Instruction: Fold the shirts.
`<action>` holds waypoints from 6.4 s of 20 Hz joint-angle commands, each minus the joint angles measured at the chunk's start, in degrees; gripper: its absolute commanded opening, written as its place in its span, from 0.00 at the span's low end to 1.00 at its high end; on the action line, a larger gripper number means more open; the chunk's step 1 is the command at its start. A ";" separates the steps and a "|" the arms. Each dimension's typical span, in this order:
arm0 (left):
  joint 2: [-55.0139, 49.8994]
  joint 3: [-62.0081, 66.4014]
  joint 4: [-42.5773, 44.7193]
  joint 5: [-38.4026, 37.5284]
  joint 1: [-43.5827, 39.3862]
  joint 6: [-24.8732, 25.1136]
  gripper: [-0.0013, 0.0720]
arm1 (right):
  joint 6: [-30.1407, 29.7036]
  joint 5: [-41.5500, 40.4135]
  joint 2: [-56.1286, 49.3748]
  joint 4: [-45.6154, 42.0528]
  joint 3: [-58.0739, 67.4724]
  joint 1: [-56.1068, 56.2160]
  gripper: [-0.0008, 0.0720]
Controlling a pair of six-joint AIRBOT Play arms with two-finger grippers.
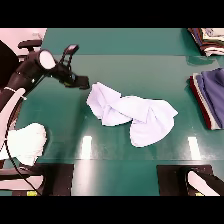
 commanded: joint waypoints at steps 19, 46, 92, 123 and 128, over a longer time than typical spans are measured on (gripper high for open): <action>-3.19 2.56 -13.42 3.67 1.49 7.34 0.05 | 1.07 16.96 -3.78 -9.18 -14.80 -5.66 0.03; 9.25 8.50 -2.67 1.92 1.49 7.04 0.05 | -6.73 -15.56 -12.26 -0.02 -42.47 -4.04 0.03; 13.99 -11.21 4.68 -9.64 15.63 2.62 0.75 | -1.88 9.62 -27.10 -4.96 -16.15 1.38 0.51; 24.04 -39.43 -13.62 -1.57 8.09 8.96 0.05 | -2.95 8.50 -5.77 -12.81 -45.29 -10.69 0.51; 24.04 -34.77 -13.94 -0.48 8.09 8.94 0.05 | -4.07 7.67 -2.27 -17.44 -65.92 -26.38 0.66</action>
